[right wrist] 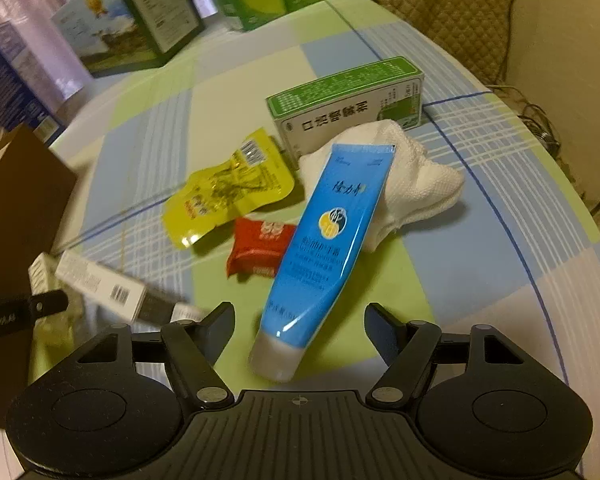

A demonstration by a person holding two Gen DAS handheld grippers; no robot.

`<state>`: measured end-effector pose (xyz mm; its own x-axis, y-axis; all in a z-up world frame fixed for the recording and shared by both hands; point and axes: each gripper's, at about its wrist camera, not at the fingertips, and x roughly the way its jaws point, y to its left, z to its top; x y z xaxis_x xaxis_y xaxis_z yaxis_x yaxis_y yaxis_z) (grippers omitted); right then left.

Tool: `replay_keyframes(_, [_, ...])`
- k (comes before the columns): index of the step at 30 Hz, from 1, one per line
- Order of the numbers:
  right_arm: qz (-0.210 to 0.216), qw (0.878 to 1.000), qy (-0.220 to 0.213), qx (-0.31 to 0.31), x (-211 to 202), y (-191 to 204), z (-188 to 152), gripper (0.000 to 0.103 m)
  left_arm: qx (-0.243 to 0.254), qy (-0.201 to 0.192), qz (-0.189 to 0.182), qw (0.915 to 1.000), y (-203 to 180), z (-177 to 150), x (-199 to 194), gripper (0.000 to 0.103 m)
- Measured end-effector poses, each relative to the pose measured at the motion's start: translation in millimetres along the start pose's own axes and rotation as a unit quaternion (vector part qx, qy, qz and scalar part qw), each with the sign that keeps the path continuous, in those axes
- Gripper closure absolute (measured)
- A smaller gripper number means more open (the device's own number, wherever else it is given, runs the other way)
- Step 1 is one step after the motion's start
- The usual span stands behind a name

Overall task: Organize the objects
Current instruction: 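Withdraw both tools from the box back toward the table items, then grasp the white plastic holder with the left tool while the right tool grasps the blue toothpaste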

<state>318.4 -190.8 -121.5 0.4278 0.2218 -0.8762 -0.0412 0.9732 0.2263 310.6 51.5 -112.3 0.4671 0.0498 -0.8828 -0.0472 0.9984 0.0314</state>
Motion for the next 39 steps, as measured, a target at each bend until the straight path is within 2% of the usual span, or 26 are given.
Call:
replay_keyframes(4, [-0.011,1.000,-0.004,0.003,4.2,-1.9,3.5,0.053,0.005,0.004,0.006,1.0000,-0.5,5.0,7.7,0.041])
replay_keyframes(6, [-0.006,1.000,-0.003,-0.007,4.1,-0.9,3.0,0.065,0.002,0.006,0.007,1.0000,1.0,5.9,10.8,0.042])
replay_keyframes(8, [-0.005,1.000,0.000,-0.019,3.1,-0.8,0.6,0.070,-0.001,0.010,0.005,0.9999,3.9,5.6,13.5,0.050])
replay_keyframes(10, [-0.002,1.000,0.002,-0.028,2.4,-1.2,-2.6,0.071,-0.004,0.016,-0.002,0.9999,6.5,4.3,15.6,0.072])
replay_keyframes(12, [0.002,0.999,0.004,-0.034,0.7,-3.2,-5.2,0.072,-0.007,0.018,-0.005,0.9998,8.8,1.9,15.1,0.078])
replay_keyframes(24, [0.035,0.998,0.008,-0.046,-24.1,-12.4,-17.1,0.075,0.001,0.025,-0.022,0.9994,3.5,-24.2,-10.0,0.079])
replay_keyframes(26, [0.043,0.998,0.004,-0.049,-29.7,-11.9,-17.0,0.078,0.002,0.024,-0.025,0.9994,1.4,-28.9,-15.9,0.079])
replay_keyframes(27, [0.047,0.998,0.002,-0.049,-32.3,-12.1,-16.5,0.084,0.001,0.023,-0.028,0.9993,-0.3,-30.9,-18.7,0.079])
replay_keyframes(39, [0.098,0.992,-0.003,-0.076,-53.0,-19.0,-14.9,0.086,-0.022,0.017,-0.030,0.9992,-17.8,-54.3,-45.4,0.079])
